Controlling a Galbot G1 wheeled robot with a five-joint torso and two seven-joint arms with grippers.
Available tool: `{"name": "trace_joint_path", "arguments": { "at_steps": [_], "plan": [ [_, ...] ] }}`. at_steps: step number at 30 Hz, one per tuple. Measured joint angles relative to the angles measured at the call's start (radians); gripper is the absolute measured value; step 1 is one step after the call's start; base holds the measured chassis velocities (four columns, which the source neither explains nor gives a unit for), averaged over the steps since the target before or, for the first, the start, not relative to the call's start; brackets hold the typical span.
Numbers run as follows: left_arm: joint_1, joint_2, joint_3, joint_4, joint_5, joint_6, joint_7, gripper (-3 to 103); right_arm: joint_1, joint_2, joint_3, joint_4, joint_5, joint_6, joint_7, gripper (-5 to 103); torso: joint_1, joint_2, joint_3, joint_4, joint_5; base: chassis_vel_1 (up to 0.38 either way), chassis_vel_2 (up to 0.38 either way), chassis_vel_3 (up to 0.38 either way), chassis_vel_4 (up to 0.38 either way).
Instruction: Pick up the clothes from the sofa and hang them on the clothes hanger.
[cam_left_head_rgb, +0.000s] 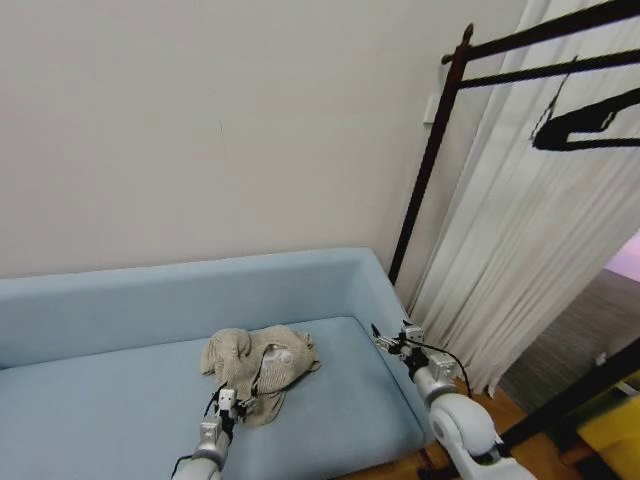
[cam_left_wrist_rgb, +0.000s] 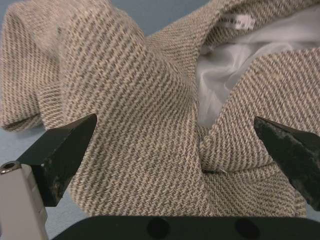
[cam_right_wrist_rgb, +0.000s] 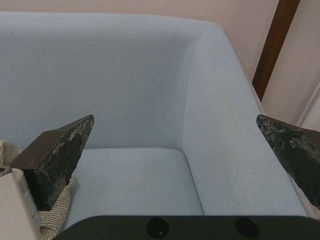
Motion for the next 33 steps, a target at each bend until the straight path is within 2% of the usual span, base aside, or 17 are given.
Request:
{"name": "trace_joint_path", "arguments": {
  "at_steps": [10, 15, 22, 27, 30, 33],
  "plan": [
    [-0.050, 0.003, 0.028, 0.082, 0.034, 0.026, -0.010, 100, -0.002, -0.014, 0.000, -0.003, 0.011, -0.002, 0.004, 100, 0.000, 0.000, 0.000, 0.0000, 0.0000, 0.000, 0.000, 0.000, 0.000],
    [-0.064, 0.002, 0.026, 0.122, 0.103, 0.022, -0.011, 100, -0.008, -0.025, 0.004, 0.001, 0.015, -0.003, 0.010, 100, 0.000, 0.000, 0.000, 0.0000, -0.0001, 0.000, 0.000, 0.000, 0.000],
    [-0.057, -0.002, 0.011, 0.125, 0.157, 0.015, -0.026, 101, -0.012, -0.026, 0.006, 0.000, 0.014, -0.002, 0.011, 100, 0.000, 0.000, 0.000, 0.0001, 0.0000, 0.000, 0.000, 0.000, 0.000],
    [-0.051, -0.002, -0.006, 0.123, 0.167, 0.008, -0.030, 92, -0.011, -0.025, 0.006, -0.001, 0.014, -0.001, 0.014, 100, 0.000, 0.000, 0.000, 0.0002, 0.0000, 0.000, 0.000, 0.000, 0.000],
    [-0.049, -0.001, -0.016, 0.127, 0.174, -0.003, -0.026, 76, -0.009, -0.028, 0.006, 0.000, 0.015, -0.001, 0.018, 100, 0.000, 0.000, 0.000, 0.0001, 0.0000, 0.000, 0.000, 0.000, 0.000],
    [-0.048, -0.001, -0.021, 0.131, 0.189, -0.013, -0.022, 70, -0.008, -0.031, 0.006, 0.003, 0.016, -0.001, 0.022, 100, 0.000, 0.000, 0.000, 0.0000, 0.0000, 0.000, 0.000, 0.000, 0.000]
  ]
}}
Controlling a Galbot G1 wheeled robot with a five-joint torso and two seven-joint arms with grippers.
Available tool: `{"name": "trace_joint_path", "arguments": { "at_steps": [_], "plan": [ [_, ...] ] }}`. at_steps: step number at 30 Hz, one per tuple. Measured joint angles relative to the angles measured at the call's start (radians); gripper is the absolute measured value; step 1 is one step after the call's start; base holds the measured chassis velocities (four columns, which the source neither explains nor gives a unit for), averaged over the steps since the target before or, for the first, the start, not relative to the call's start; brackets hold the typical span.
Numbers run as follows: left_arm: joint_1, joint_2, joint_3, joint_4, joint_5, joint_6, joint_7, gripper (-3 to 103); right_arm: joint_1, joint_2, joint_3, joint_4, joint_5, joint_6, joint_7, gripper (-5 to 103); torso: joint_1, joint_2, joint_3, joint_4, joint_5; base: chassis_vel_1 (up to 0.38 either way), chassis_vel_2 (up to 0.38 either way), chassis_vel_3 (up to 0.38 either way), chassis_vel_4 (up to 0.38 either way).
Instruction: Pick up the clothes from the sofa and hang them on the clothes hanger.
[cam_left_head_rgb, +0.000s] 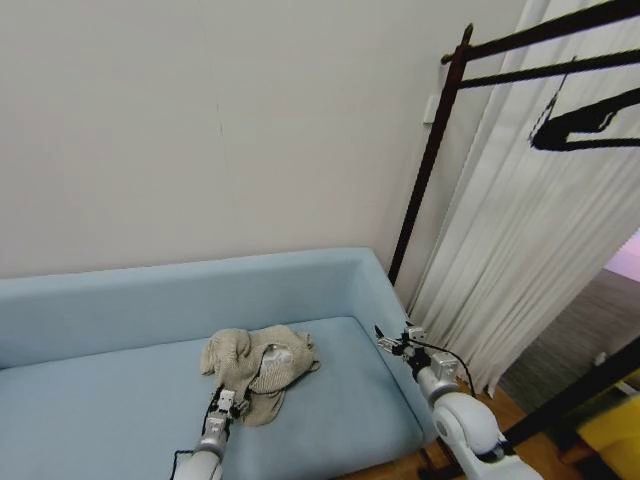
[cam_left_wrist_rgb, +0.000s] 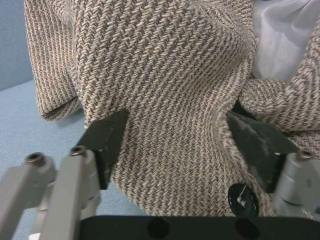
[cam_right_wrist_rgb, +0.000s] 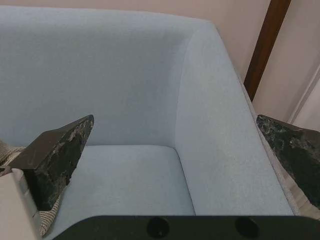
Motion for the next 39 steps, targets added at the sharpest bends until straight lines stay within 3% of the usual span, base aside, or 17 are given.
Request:
{"name": "trace_joint_path", "arguments": {
  "at_steps": [3, 9, 12, 14, 18, 23, 26, 27, 29, 32, 33, 36, 38, 39],
  "plan": [
    [0.002, 0.000, -0.009, 0.003, 0.021, -0.016, 0.004, 54, -0.003, -0.004, 0.003, 0.003, 0.002, 0.000, 0.002, 100, 0.000, 0.000, 0.000, 0.0000, 0.0000, 0.000, 0.000, 0.000, 0.000],
    [0.009, 0.001, -0.027, -0.012, 0.024, -0.028, 0.004, 38, -0.011, -0.003, 0.008, 0.009, 0.002, 0.000, 0.004, 100, 0.000, 0.000, 0.000, 0.0000, 0.0000, 0.000, 0.000, 0.000, 0.000],
    [0.018, 0.003, -0.045, -0.033, 0.023, -0.042, 0.004, 21, -0.018, 0.000, 0.010, 0.013, 0.002, 0.002, 0.005, 100, 0.000, 0.000, 0.000, 0.0000, 0.0000, 0.000, 0.000, 0.000, 0.000],
    [0.022, 0.005, -0.052, -0.043, 0.023, -0.046, 0.004, 21, -0.019, 0.000, 0.011, 0.015, 0.002, 0.003, 0.005, 100, 0.000, 0.000, 0.000, 0.0000, 0.0000, 0.000, 0.000, 0.000, 0.000],
    [0.043, 0.011, -0.082, -0.098, 0.020, -0.053, 0.015, 2, -0.021, 0.000, 0.012, 0.018, 0.002, 0.005, 0.005, 100, 0.000, 0.000, 0.000, 0.0000, 0.0000, 0.000, 0.000, 0.000, 0.000],
    [0.066, 0.014, -0.067, -0.116, 0.008, -0.053, 0.024, 0, -0.020, 0.006, 0.008, 0.018, 0.002, 0.005, 0.005, 100, 0.000, 0.000, 0.000, 0.0000, 0.0003, 0.000, 0.000, 0.000, 0.000],
    [0.094, -0.003, -0.013, -0.122, -0.035, -0.036, 0.008, -1, -0.021, 0.005, 0.004, 0.015, 0.001, 0.006, 0.005, 100, 0.000, 0.000, 0.000, 0.0002, -0.0002, 0.000, 0.000, 0.000, 0.000],
    [0.099, -0.015, 0.003, -0.122, -0.045, -0.030, -0.001, 4, -0.023, 0.002, 0.004, 0.014, 0.002, 0.007, 0.005, 100, 0.000, 0.000, 0.000, 0.0001, 0.0001, 0.000, 0.000, 0.000, 0.000],
    [0.100, -0.022, 0.012, -0.121, -0.049, -0.030, -0.005, 4, -0.025, -0.001, 0.004, 0.013, 0.003, 0.007, 0.005, 100, 0.000, 0.000, 0.000, 0.0001, 0.0000, 0.000, 0.000, 0.000, 0.000],
    [0.081, -0.038, 0.035, -0.098, -0.057, -0.030, -0.043, 20, -0.028, -0.013, 0.005, 0.007, 0.005, 0.007, 0.004, 100, 0.000, 0.000, 0.000, -0.0001, 0.0002, 0.000, 0.000, 0.000, 0.000],
    [0.081, -0.038, 0.035, -0.098, -0.057, -0.030, -0.043, 20, -0.028, -0.013, 0.005, 0.007, 0.005, 0.007, 0.004, 100, 0.000, 0.000, 0.000, -0.0001, 0.0002, 0.000, 0.000, 0.000, 0.000],
    [0.051, -0.052, 0.047, -0.060, -0.055, -0.029, -0.109, 37, -0.029, -0.021, -0.001, 0.002, 0.008, 0.006, 0.005, 100, 0.000, 0.000, 0.000, 0.0000, 0.0002, 0.000, 0.000, 0.000, 0.000],
    [0.042, -0.055, 0.051, -0.048, -0.053, -0.027, -0.127, 37, -0.030, -0.023, -0.003, 0.002, 0.008, 0.005, 0.006, 100, 0.000, 0.000, 0.000, 0.0000, 0.0002, 0.000, 0.000, 0.000, 0.000],
    [0.035, -0.056, 0.054, -0.038, -0.051, -0.024, -0.139, 43, -0.032, -0.025, -0.004, 0.002, 0.008, 0.004, 0.008, 100, 0.000, 0.000, 0.000, 0.0000, 0.0001, 0.000, 0.000, 0.000, 0.000]
  ]
}}
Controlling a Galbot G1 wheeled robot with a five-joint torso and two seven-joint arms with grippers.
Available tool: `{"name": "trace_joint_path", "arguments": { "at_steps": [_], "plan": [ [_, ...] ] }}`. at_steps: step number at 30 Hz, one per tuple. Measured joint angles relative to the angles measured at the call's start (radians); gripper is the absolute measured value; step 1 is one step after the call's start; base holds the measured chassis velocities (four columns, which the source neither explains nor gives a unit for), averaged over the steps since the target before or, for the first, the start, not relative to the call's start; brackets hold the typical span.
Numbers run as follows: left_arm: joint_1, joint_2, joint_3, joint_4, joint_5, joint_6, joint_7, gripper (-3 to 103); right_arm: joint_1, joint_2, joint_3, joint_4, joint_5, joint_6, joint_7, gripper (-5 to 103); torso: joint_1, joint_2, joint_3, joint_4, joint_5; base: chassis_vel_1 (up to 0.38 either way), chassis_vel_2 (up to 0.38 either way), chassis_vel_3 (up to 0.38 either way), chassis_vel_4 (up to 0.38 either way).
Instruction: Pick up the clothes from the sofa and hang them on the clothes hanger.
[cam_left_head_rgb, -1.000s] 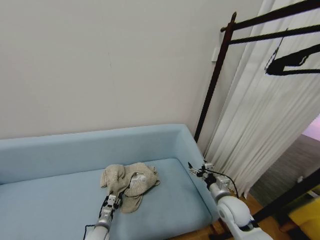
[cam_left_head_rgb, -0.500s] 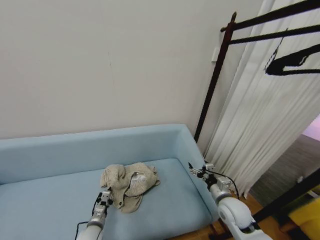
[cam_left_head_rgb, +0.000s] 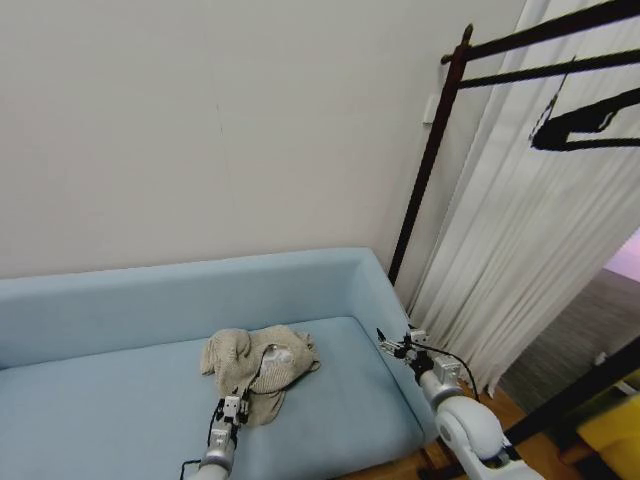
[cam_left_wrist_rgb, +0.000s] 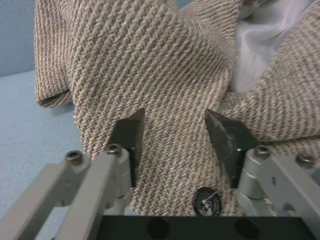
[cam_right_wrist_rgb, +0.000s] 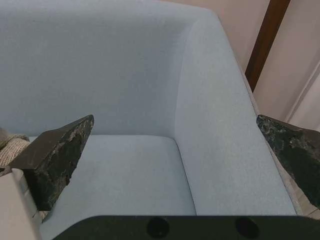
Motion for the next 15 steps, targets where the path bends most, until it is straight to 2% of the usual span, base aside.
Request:
{"name": "trace_joint_path", "arguments": {
  "at_steps": [2, 5, 8, 9, 10, 11, 14, 15],
  "plan": [
    [-0.014, 0.002, 0.007, 0.018, 0.000, 0.007, -0.004, 54, -0.003, -0.002, 0.000, 0.000, 0.000, -0.002, 0.006, 100, 0.000, 0.000, 0.000, 0.0000, 0.0001, 0.000, 0.000, 0.000, 0.000],
    [-0.026, 0.006, 0.016, 0.035, 0.000, 0.007, 0.004, 59, -0.004, -0.005, 0.000, 0.000, 0.000, -0.005, 0.011, 100, 0.000, 0.000, 0.000, -0.0001, 0.0000, 0.000, 0.000, 0.000, 0.000],
    [-0.037, 0.008, 0.039, 0.040, 0.005, 0.002, 0.023, 76, -0.002, -0.009, 0.000, -0.001, 0.002, -0.011, 0.017, 100, 0.000, 0.000, 0.000, 0.0000, 0.0000, 0.000, 0.000, 0.000, 0.000],
    [-0.037, 0.008, 0.039, 0.040, 0.005, 0.002, 0.023, 76, -0.002, -0.009, 0.000, -0.001, 0.002, -0.011, 0.017, 100, 0.000, 0.000, 0.000, 0.0000, 0.0000, 0.000, 0.000, 0.000, 0.000],
    [-0.041, 0.007, 0.048, 0.040, 0.011, 0.004, 0.023, 82, -0.002, -0.010, 0.000, -0.002, 0.002, -0.012, 0.018, 100, 0.000, 0.000, 0.000, 0.0000, 0.0001, 0.000, 0.000, 0.000, 0.000],
    [-0.045, 0.005, 0.056, 0.040, 0.019, 0.008, 0.016, 82, -0.002, -0.011, 0.001, -0.003, 0.003, -0.012, 0.019, 100, 0.000, 0.000, 0.000, 0.0000, 0.0000, 0.000, 0.000, 0.000, 0.000],
    [-0.060, -0.001, 0.073, 0.060, 0.048, 0.022, -0.028, 97, -0.002, -0.012, 0.004, -0.003, 0.005, -0.013, 0.021, 100, 0.000, 0.000, 0.000, -0.0001, 0.0000, 0.000, 0.000, 0.000, 0.000],
    [-0.060, -0.001, 0.073, 0.060, 0.048, 0.022, -0.028, 97, -0.002, -0.012, 0.004, -0.003, 0.005, -0.013, 0.021, 100, 0.000, 0.000, 0.000, -0.0001, 0.0000, 0.000, 0.000, 0.000, 0.000]
  ]
}}
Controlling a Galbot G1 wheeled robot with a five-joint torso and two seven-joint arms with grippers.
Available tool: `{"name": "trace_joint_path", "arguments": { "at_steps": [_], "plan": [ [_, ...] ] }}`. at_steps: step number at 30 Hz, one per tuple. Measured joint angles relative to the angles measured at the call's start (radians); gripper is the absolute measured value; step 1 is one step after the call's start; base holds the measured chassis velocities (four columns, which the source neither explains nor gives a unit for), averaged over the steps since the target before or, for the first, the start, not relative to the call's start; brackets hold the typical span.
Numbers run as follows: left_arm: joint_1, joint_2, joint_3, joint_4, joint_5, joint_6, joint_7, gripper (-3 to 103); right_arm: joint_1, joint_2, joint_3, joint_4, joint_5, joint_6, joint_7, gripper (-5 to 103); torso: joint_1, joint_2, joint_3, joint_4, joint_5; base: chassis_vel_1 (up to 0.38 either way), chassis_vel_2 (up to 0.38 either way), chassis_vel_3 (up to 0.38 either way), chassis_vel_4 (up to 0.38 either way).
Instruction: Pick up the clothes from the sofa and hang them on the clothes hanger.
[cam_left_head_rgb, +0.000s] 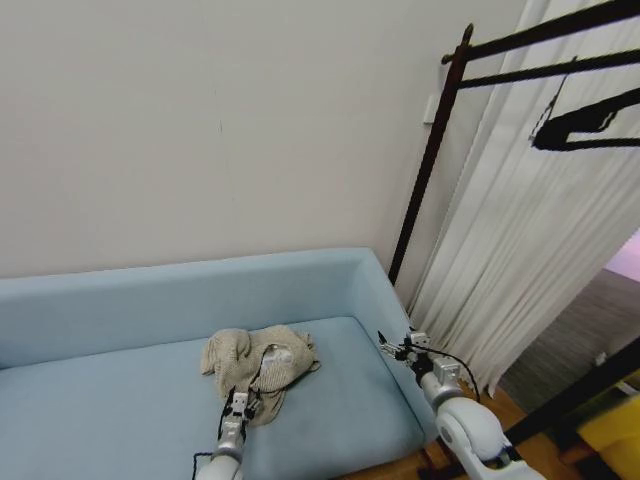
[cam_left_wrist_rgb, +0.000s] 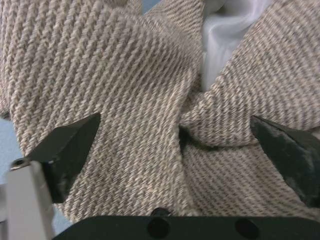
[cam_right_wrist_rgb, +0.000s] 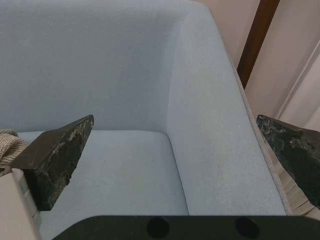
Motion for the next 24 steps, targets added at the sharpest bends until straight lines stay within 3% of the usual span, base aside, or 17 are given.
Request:
{"name": "trace_joint_path", "arguments": {
  "at_steps": [24],
  "plan": [
    [-0.008, 0.011, -0.073, 0.022, 0.081, 0.032, -0.033, 100, -0.002, 0.004, 0.002, -0.003, 0.001, -0.001, 0.000, 100, 0.000, 0.000, 0.000, 0.0001, -0.0001, 0.000, 0.000, 0.000, 0.000]
  ]
}}
